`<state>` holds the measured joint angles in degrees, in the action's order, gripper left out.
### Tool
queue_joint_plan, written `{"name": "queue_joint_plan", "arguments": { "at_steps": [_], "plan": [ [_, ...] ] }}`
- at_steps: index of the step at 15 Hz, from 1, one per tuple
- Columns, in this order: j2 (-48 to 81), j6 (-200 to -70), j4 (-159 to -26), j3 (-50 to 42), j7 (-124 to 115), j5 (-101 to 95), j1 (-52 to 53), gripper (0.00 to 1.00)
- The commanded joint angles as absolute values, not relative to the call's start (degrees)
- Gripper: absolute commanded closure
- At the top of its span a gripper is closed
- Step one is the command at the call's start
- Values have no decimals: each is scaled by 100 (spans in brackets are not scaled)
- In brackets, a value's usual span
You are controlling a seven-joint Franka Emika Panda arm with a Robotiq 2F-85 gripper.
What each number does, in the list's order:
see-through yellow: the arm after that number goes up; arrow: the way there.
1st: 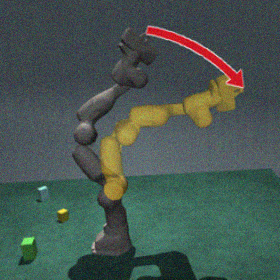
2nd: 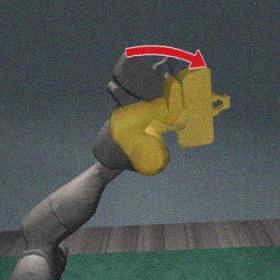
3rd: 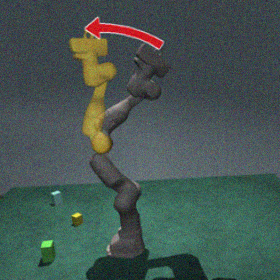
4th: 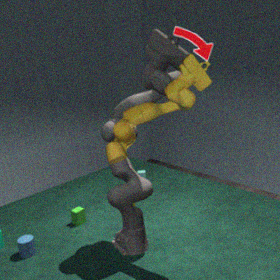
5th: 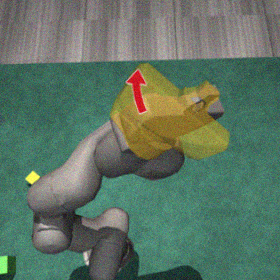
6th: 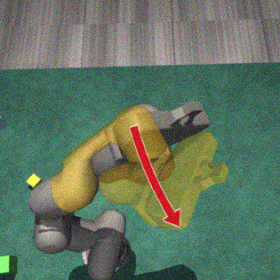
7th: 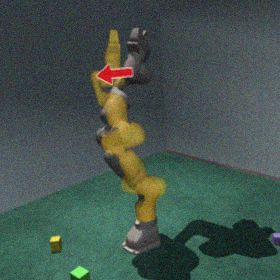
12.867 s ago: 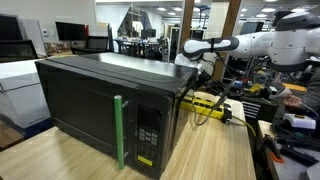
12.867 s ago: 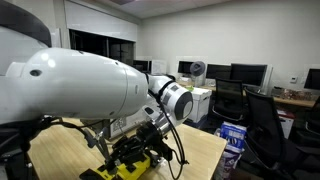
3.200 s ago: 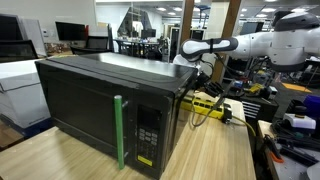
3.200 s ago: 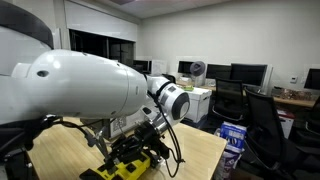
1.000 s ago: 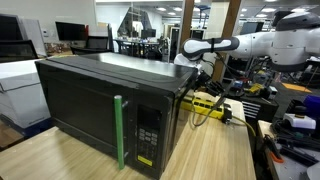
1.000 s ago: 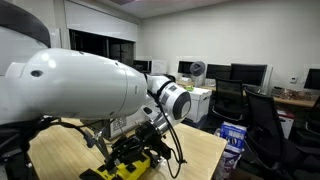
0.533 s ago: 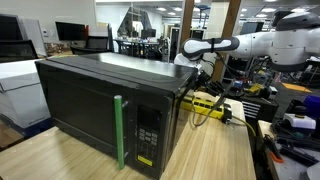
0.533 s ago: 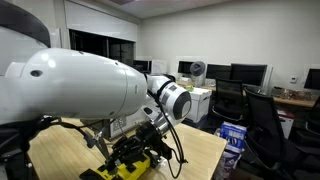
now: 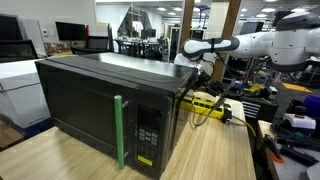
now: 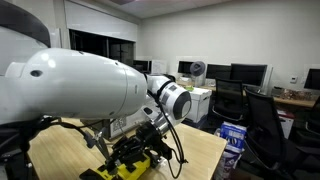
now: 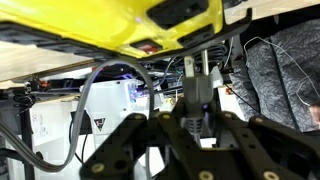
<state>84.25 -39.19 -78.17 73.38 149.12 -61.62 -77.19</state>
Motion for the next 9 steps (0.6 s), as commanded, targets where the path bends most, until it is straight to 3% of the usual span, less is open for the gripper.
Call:
{"name": "queue_joint_plan", "arguments": {
  "at_steps": [1, 9],
  "plan": [
    [8425, -3986, -8000, 7394, 14912, -6299, -7833, 94],
    [8426, -4105, -8035, 7299, 14912, -6367, -7804, 94]
  ]
}}
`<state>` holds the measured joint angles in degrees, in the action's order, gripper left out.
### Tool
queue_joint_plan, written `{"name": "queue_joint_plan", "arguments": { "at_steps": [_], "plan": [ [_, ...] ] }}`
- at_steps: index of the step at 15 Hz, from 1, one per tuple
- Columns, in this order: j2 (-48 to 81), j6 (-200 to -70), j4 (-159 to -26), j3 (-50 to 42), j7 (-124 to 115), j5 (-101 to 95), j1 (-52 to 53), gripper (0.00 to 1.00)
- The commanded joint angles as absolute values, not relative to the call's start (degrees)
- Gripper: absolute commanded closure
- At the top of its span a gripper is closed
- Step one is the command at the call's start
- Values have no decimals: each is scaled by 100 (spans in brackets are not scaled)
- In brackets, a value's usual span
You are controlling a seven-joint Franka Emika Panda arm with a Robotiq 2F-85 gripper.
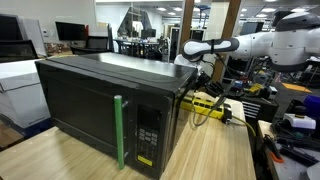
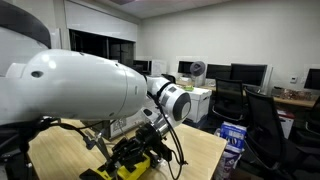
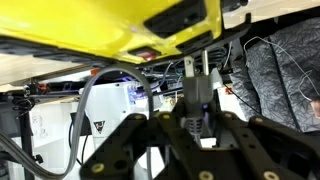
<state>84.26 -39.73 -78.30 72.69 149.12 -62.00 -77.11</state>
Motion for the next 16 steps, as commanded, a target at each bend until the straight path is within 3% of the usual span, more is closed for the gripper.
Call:
{"name": "queue_joint_plan", "arguments": {
  "at_steps": [1, 16],
  "plan": [
    [8426, -4130, -8038, 7287, 14912, -6379, -7801, 94],
    [8395, -4188, -8393, 7356, 14912, -6469, -7831, 94]
  ]
}}
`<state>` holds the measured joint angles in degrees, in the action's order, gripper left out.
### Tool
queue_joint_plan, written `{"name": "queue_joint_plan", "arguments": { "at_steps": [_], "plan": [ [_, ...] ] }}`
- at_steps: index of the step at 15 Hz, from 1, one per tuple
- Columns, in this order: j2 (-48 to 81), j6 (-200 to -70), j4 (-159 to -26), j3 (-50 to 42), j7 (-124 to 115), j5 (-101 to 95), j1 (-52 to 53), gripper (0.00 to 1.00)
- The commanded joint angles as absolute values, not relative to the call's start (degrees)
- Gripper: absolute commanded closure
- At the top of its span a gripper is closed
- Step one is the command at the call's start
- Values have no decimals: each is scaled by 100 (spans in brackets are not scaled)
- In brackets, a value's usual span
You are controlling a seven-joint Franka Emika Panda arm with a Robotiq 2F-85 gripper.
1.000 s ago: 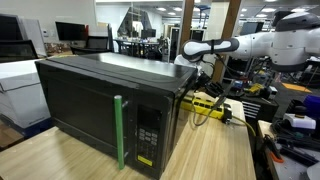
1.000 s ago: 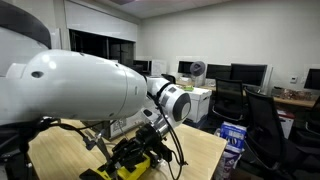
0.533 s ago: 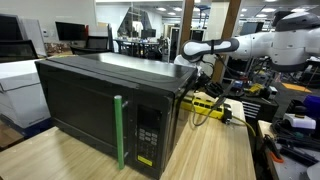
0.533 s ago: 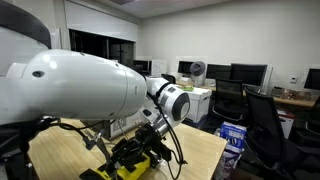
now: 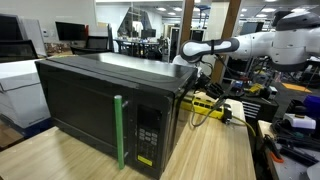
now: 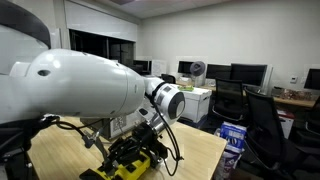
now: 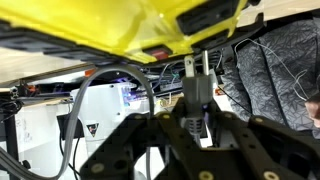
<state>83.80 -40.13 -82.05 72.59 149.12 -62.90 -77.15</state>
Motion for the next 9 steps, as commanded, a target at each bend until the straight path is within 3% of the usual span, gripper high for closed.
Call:
{"name": "queue_joint_plan", "arguments": {
  "at_steps": [1, 9],
  "plan": [
    [8396, -4168, -8362, 7395, 14912, -6521, -7826, 94],
    [8390, -4267, -8292, 7466, 14912, -6530, -7806, 94]
  ]
}}
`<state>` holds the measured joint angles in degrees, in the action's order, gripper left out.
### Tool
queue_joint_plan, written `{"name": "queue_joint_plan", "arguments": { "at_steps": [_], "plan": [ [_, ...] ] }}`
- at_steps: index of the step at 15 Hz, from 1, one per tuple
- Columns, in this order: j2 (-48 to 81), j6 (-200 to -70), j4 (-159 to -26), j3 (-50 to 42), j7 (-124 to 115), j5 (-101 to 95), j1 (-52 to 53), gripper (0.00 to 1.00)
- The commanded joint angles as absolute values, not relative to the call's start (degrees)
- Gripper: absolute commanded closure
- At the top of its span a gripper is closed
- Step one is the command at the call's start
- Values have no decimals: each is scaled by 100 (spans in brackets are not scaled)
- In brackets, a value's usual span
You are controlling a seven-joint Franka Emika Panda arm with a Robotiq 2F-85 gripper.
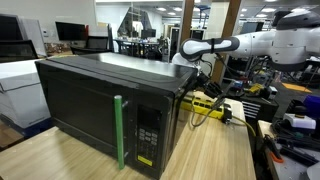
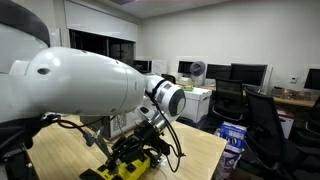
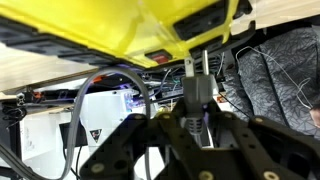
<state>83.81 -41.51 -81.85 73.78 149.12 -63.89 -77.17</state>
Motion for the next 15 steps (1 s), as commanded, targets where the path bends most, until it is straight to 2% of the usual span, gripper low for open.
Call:
{"name": "queue_joint_plan", "arguments": {
  "at_steps": [1, 15],
  "plan": [
    [8387, -4242, -8288, 7447, 14912, -6535, -7798, 94],
    [8381, -3946, -7892, 7383, 14912, -6939, -7606, 94]
  ]
}}
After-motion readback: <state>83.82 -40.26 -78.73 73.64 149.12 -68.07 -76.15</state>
